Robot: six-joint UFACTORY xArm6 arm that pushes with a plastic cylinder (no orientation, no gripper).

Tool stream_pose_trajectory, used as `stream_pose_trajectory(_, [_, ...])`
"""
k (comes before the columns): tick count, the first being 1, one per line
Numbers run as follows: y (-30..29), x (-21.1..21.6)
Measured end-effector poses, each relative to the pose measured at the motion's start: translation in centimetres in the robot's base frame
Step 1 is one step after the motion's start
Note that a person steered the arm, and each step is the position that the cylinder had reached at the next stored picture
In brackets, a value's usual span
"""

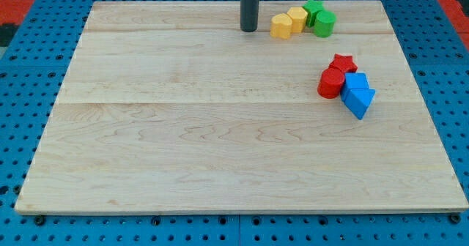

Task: Move the yellow blocks to the left of the green blocks

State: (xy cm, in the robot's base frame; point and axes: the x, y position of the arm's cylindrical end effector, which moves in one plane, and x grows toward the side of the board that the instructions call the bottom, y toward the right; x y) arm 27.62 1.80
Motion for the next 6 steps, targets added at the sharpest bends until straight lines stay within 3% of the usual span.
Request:
stream_pose_trajectory(2, [7.3, -1.2])
stream_pose_trajectory(6, [7.4, -1.2])
